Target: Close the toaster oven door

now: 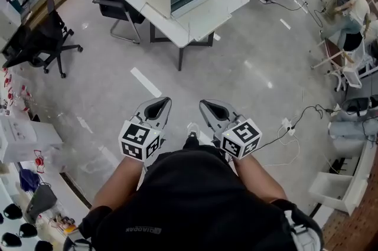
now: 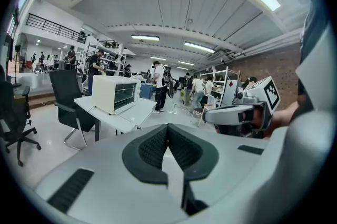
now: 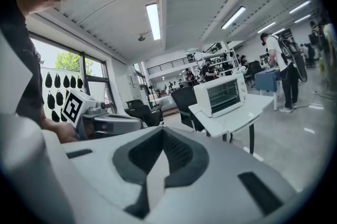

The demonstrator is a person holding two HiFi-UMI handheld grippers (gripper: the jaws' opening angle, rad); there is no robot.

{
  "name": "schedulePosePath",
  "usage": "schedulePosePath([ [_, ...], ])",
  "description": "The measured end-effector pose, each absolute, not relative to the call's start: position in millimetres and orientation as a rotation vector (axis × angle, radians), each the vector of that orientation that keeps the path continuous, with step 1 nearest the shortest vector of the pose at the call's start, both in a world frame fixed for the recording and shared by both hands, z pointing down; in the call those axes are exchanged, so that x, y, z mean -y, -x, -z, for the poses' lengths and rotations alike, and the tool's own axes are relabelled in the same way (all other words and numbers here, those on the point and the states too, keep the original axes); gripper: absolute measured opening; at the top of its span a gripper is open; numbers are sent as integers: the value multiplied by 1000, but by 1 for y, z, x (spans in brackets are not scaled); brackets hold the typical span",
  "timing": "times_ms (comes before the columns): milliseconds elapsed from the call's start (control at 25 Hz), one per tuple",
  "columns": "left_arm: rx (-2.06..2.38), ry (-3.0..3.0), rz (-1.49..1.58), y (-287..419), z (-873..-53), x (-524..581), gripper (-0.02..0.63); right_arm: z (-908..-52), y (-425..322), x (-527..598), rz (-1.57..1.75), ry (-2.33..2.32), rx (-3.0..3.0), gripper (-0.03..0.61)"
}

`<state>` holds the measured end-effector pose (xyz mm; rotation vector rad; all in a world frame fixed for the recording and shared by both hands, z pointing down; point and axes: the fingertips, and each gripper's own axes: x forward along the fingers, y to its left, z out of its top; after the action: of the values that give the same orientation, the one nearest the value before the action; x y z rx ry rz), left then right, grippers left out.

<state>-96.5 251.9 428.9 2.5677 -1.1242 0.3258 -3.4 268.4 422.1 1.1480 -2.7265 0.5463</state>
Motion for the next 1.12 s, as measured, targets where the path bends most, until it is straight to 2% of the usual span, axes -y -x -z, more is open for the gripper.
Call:
schedulePosePath([
  [720, 1247, -2537, -336, 39, -420, -151, 3, -414, -54, -155, -542, -1036, 2812, 2],
  [1120, 1324, -2448, -387, 68, -432, -138, 3, -430, -49, -134, -648, -1007, 2806, 2],
])
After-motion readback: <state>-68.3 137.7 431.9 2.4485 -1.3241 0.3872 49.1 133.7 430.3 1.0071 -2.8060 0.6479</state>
